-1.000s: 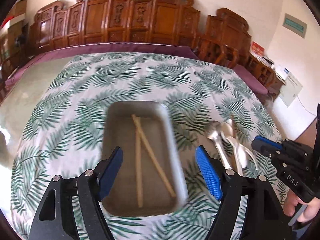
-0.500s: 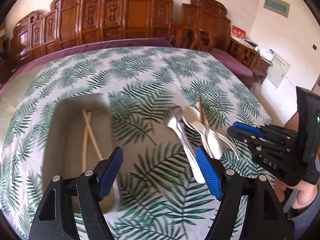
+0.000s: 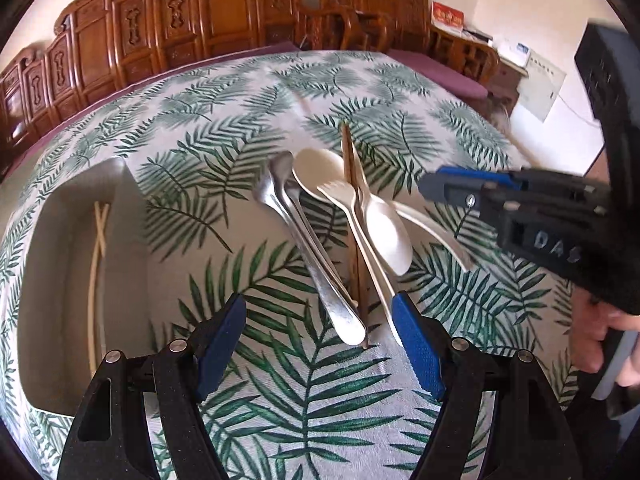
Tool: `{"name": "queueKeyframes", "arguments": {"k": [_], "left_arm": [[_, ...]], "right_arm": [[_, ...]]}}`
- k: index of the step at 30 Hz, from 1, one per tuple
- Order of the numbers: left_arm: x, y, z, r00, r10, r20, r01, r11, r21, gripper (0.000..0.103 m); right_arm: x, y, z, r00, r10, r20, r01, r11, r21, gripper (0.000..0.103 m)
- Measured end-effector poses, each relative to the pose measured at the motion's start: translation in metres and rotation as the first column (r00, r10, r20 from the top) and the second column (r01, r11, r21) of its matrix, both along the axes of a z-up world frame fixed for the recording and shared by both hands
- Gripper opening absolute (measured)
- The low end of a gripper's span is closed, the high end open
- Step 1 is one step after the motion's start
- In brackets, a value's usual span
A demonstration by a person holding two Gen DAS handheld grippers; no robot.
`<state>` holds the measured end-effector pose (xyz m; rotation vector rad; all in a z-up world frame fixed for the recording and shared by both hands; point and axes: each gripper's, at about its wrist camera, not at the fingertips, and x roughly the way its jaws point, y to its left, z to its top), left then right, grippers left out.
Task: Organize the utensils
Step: 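Move the right tool to the pile and grasp a white plastic fork, then close the left tool on a metal fork in the pile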
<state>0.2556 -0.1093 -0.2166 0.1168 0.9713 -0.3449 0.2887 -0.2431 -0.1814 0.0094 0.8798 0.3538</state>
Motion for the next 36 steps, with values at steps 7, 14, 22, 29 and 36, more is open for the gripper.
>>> {"name": "queueKeyframes", "arguments": {"k": [7,14,22,29,36], "left_arm": [[0.009,0.000,-0.020,0.999,0.009,-0.047,-0.009,1.000,0.007,0.053],[0.007,0.016,-0.021,0.998,0.013,-0.066,-0.016,0.999,-0.041,0.040],[0.010,0.030,-0.021,0.995,0.050,-0.090,-0.055,0.997,-0.059,0.028],[0.013,0.034,-0.022,0.994,0.065,-0.088,-0.070,0.996,-0.049,0.018],[0.016,0.033,-0.022,0.994,0.067,-0.081,-0.071,0.997,-0.039,0.018]], "right_arm": [[-0.001,0.002,0.000,1.000,0.007,-0.001,-0.007,1.000,0.007,0.020],[-0.001,0.004,-0.003,1.000,0.013,-0.007,-0.013,1.000,-0.001,0.020],[-0.003,0.013,-0.006,0.999,0.033,-0.012,-0.034,0.999,-0.016,0.020],[-0.006,0.021,-0.011,0.997,0.072,-0.034,-0.072,0.997,0.009,0.020],[-0.011,0.041,-0.023,0.988,0.129,-0.090,-0.129,0.992,0.012,0.020]]}}
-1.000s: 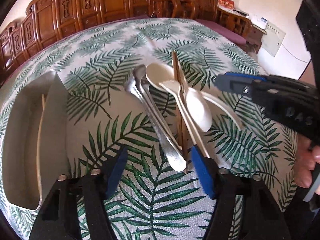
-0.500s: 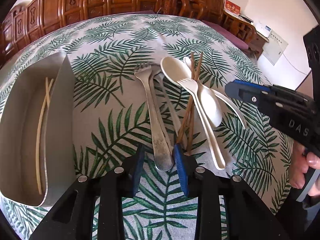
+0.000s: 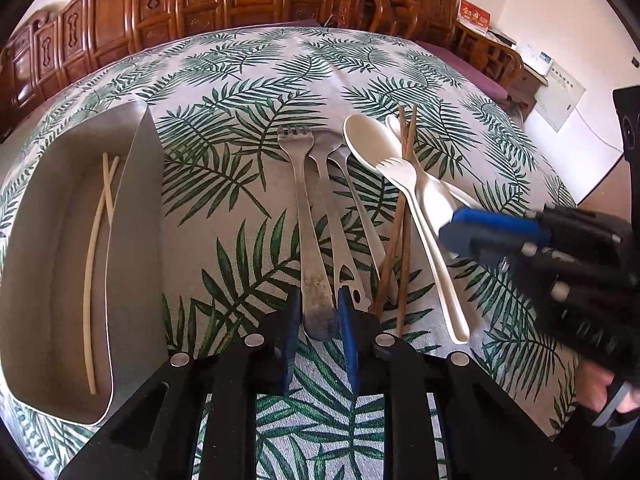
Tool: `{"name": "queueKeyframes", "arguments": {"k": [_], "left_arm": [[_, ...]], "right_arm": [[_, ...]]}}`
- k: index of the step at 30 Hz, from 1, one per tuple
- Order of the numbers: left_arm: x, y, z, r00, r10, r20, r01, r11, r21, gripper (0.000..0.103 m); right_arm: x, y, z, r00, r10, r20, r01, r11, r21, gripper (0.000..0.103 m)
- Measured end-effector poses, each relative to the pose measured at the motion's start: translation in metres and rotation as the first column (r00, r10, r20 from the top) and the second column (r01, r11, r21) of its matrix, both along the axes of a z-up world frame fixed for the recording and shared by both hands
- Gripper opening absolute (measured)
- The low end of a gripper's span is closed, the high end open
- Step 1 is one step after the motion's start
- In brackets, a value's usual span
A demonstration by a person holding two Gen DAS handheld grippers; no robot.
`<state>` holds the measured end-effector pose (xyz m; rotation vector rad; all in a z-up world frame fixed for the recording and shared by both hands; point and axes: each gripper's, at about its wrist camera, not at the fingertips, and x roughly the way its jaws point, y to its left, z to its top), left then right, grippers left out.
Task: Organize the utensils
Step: 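Close the left tool on a metal fork in the pile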
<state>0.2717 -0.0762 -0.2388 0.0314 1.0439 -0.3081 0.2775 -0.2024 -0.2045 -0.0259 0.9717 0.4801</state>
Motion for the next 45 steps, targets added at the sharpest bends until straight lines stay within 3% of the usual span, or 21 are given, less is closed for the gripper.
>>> {"name": "queueKeyframes", "arguments": {"k": [6,14,17,18,19,20,25,36,41,45], "left_arm": [[0.004,0.000,-0.001,1.000,0.005,0.012,-0.005,1.000,-0.005,0.018],[0.005,0.005,-0.001,1.000,0.017,-0.011,-0.017,0.999,-0.035,0.017],[0.005,0.008,0.000,0.999,0.021,-0.028,-0.022,0.999,-0.046,0.016],[0.005,0.010,0.000,0.999,0.023,-0.028,-0.024,0.999,-0.047,0.014],[0.004,0.010,0.003,0.999,0.029,-0.015,-0.029,0.999,-0.043,0.003],[0.004,0.011,0.005,1.000,0.027,-0.015,-0.027,0.999,-0.044,0.002],[0.001,0.012,0.007,0.999,0.011,-0.047,-0.013,0.999,-0.029,0.000],[0.016,0.011,0.030,0.999,0.052,0.005,-0.052,0.999,0.009,0.000],[0.045,-0.002,0.024,0.998,0.063,-0.012,-0.062,0.997,0.052,0.019],[0.069,-0.013,0.011,0.997,0.074,-0.021,-0.071,0.989,0.128,0.021]], "right_arm": [[-0.003,0.011,-0.019,0.999,-0.004,-0.046,0.000,0.997,-0.083,0.020],[-0.001,0.015,-0.023,1.000,-0.016,-0.016,0.014,0.992,-0.129,0.017],[0.000,0.012,-0.023,1.000,-0.021,-0.019,0.019,0.992,-0.126,0.014],[0.001,0.010,-0.022,1.000,-0.022,-0.019,0.020,0.992,-0.126,0.012],[0.001,0.008,-0.021,1.000,-0.025,-0.015,0.023,0.992,-0.121,0.011],[0.001,0.007,-0.019,1.000,-0.026,-0.014,0.025,0.993,-0.113,0.010],[0.001,0.006,-0.017,1.000,-0.016,-0.011,0.014,0.994,-0.107,0.010],[0.001,-0.004,0.005,0.999,-0.016,0.032,0.017,1.000,-0.024,0.010],[0.005,-0.017,0.014,0.998,-0.045,0.050,0.045,0.999,0.014,0.010],[0.009,-0.027,0.016,0.996,-0.067,0.051,0.065,0.997,0.038,0.010]]}}
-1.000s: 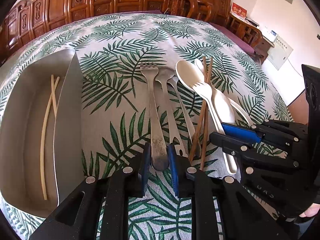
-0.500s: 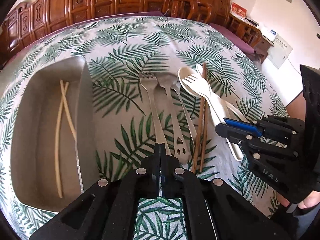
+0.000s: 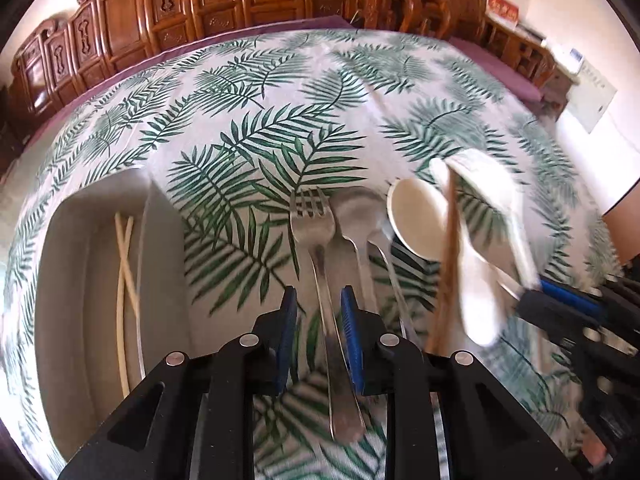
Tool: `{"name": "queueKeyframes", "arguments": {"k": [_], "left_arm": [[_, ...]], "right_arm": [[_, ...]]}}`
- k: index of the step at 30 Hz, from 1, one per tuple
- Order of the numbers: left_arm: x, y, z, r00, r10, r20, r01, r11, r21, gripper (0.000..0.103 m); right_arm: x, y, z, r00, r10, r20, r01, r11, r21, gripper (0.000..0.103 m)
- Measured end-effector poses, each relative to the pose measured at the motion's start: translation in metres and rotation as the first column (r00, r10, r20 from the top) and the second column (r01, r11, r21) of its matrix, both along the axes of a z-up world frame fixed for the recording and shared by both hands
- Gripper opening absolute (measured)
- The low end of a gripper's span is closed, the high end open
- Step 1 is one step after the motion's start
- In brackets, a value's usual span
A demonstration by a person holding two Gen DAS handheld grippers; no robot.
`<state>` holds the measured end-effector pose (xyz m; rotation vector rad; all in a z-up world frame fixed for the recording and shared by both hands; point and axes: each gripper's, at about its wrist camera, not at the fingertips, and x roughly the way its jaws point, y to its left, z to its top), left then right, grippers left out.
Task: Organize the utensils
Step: 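Close the left tool on a metal fork in the pile, then carry the metal fork with the left tool toward the tray while the right tool carries the plastic fork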
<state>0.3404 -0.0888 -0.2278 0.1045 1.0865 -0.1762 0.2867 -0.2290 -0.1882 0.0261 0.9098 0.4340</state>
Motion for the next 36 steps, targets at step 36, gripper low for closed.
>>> {"name": "queueKeyframes", "arguments": {"k": [36], "left_arm": [[-0.091,0.029,0.080,0.959,-0.004,0.284,0.036,0.994,-0.105,0.007]], "right_arm": [[-0.024,0.022,0.015,0.994,0.047,0.097,-0.045,0.999,-0.016,0.010]]}}
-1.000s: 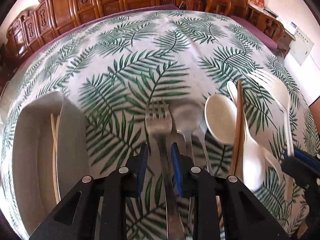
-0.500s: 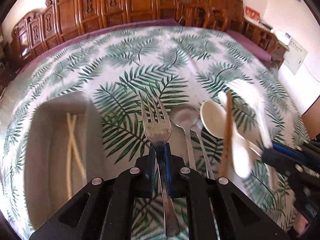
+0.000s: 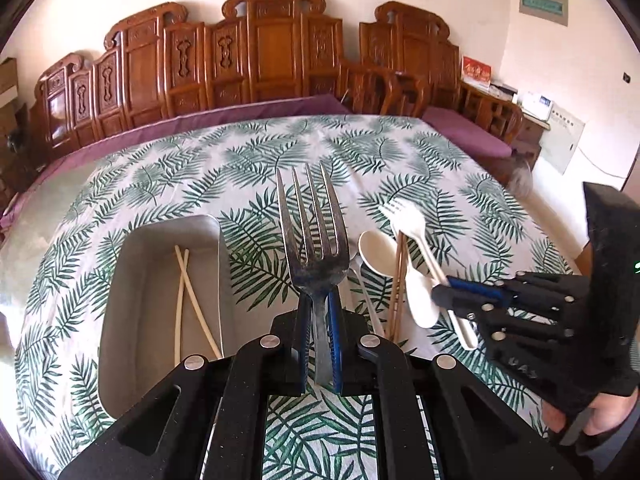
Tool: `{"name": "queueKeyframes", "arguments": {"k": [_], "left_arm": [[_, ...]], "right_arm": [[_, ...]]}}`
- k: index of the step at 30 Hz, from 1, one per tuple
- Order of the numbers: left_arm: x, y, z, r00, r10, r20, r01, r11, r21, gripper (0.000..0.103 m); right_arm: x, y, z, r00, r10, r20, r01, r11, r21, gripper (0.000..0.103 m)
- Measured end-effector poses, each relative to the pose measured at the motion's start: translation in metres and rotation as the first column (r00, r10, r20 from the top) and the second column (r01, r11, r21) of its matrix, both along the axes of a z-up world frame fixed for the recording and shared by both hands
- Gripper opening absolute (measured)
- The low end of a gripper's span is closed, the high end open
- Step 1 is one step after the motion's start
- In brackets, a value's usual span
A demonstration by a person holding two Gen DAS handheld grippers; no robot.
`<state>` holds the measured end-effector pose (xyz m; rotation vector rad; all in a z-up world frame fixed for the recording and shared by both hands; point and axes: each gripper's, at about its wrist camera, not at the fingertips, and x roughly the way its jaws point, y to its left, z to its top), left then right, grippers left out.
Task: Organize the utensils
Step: 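Carry the metal fork with the left tool toward the tray while the right tool carries the plastic fork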
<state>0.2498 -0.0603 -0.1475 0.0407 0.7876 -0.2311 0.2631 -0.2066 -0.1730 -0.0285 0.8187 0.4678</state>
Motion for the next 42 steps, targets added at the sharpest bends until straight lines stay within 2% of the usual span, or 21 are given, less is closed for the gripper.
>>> {"name": "queueKeyframes", "arguments": {"k": [10,17,21,26,30,38,42], "left_arm": [[-0.016,0.013,0.026,0.999,0.013,0.046,-0.012,1.000,-0.023,0.007],[-0.031,0.047,0.051,0.995,0.056,0.078,-0.052,0.998,-0.042,0.007],[-0.038,0.072,0.056,0.992,0.087,0.088,-0.085,0.996,-0.028,0.007],[-0.034,0.105,0.046,0.988,0.136,0.069,-0.137,0.991,0.005,0.007],[-0.024,0.125,0.030,0.986,0.163,0.018,-0.164,0.986,0.029,0.007],[-0.008,0.129,0.002,0.986,0.157,-0.058,-0.152,0.986,0.074,0.007],[0.008,0.127,-0.005,0.986,0.156,-0.063,-0.151,0.986,0.075,0.007]], "right_arm": [[-0.008,0.007,0.007,0.999,0.027,0.027,-0.027,1.000,0.016,0.010],[-0.025,0.026,0.032,0.994,0.072,0.077,-0.076,0.996,0.046,0.010],[-0.033,0.041,0.045,0.990,0.098,0.101,-0.104,0.993,0.056,0.010],[-0.039,0.060,0.053,0.986,0.118,0.118,-0.126,0.990,0.060,0.010],[-0.042,0.069,0.053,0.983,0.136,0.121,-0.144,0.988,0.058,0.010],[-0.038,0.069,0.047,0.984,0.141,0.107,-0.147,0.988,0.053,0.010],[-0.039,0.068,0.047,0.985,0.137,0.101,-0.144,0.988,0.058,0.010]]}}
